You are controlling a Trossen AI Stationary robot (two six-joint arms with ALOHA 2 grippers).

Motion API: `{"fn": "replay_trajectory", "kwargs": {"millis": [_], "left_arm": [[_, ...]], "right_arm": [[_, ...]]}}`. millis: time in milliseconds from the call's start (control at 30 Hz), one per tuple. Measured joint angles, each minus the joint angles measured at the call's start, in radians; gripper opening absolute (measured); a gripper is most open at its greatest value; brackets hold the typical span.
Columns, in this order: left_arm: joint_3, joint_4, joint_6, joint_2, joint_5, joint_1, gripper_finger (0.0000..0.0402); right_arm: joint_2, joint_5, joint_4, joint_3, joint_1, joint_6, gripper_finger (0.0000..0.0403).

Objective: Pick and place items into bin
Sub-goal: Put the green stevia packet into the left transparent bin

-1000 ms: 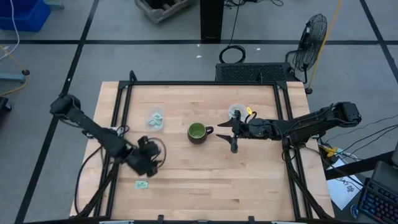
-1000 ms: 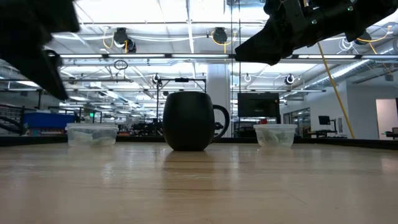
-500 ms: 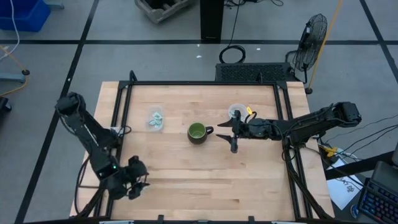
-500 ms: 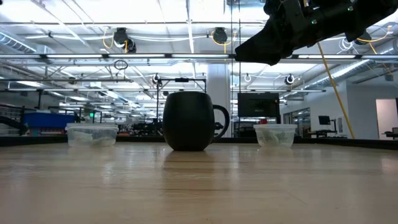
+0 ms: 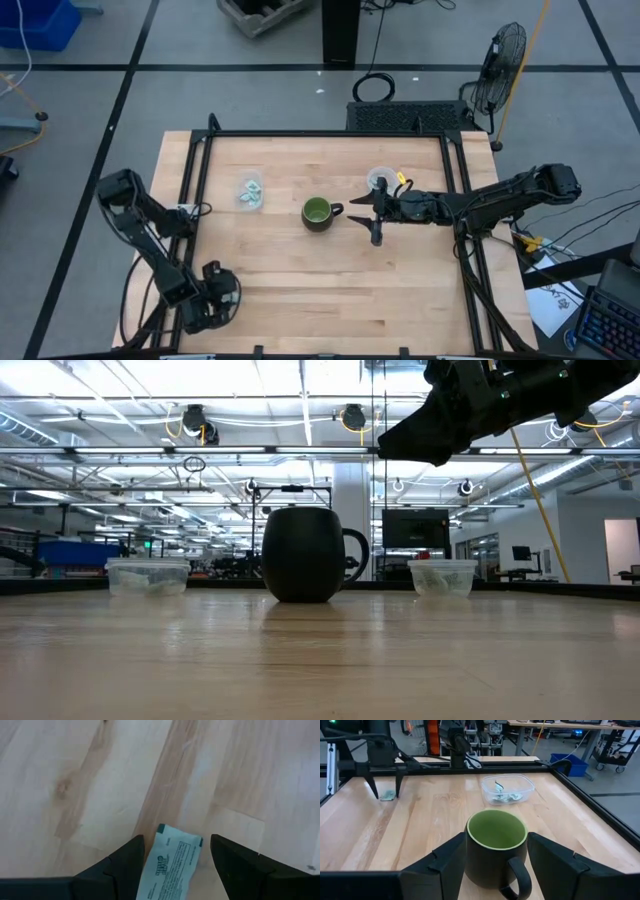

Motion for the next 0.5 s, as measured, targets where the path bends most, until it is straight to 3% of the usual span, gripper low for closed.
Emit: {"fn": "replay_trajectory", "kwargs": {"millis": [200, 500], "left_arm": [[0.007, 0.010, -0.035, 0.078, -0.043, -0.031, 0.0237], [0.004, -0.004, -0.044, 0.095, -0.100, -0.071, 0.0220]], "right_arm": [[0.000, 0.000, 0.000, 0.000, 0.000, 0.000, 0.0201], [0.000, 0.000, 0.000, 0.000, 0.001, -0.001, 0.0201]]}}
